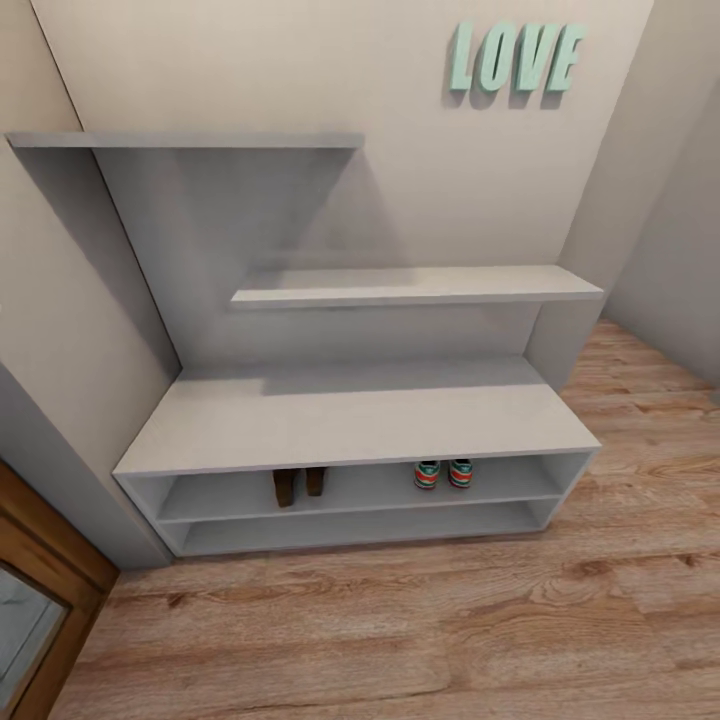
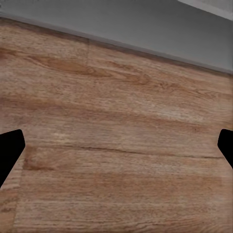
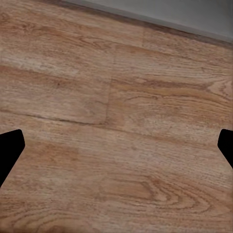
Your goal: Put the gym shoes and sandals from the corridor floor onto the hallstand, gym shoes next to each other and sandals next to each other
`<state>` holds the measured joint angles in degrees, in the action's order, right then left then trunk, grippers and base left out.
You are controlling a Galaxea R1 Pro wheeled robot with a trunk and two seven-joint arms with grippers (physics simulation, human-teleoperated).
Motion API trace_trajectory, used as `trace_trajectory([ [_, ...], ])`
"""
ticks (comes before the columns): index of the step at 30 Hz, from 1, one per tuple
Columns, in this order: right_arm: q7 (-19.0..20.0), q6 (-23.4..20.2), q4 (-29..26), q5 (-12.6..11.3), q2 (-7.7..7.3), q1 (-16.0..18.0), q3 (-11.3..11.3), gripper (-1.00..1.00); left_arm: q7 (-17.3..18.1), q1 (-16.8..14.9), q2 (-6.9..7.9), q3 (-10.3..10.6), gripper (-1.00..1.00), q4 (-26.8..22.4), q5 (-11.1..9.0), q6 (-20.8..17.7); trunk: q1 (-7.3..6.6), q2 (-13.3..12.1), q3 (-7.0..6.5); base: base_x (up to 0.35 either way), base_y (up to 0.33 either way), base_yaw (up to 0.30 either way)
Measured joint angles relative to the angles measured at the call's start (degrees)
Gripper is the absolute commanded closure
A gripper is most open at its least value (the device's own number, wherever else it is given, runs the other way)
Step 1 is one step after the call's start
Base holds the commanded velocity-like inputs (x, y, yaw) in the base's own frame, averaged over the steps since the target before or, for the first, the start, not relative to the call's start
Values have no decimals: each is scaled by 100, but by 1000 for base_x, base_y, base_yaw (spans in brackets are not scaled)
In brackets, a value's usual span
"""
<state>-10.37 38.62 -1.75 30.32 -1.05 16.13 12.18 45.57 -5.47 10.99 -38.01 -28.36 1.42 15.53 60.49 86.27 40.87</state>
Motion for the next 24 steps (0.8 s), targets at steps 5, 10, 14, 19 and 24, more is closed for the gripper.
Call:
trace_trajectory([
  [5,0,0,0,0,0,0,0,-100,1,0,-5,-1,-100,0,-4,2,0,0,0,0,0,0],
  [10,0,0,0,0,0,0,0,-100,-2,0,-4,-2,-100,1,-12,3,0,0,0,0,0,0],
  [14,0,0,0,0,0,0,0,-100,1,0,-1,-1,-100,1,-75,7,0,0,0,0,0,0],
  [19,0,0,0,0,0,0,0,-100,23,-1,-1,2,-100,-1,-233,22,0,0,0,0,0,0],
  [24,0,0,0,0,0,0,0,-100,37,-1,-1,11,-100,4,-348,24,0,0,0,0,0,0],
])
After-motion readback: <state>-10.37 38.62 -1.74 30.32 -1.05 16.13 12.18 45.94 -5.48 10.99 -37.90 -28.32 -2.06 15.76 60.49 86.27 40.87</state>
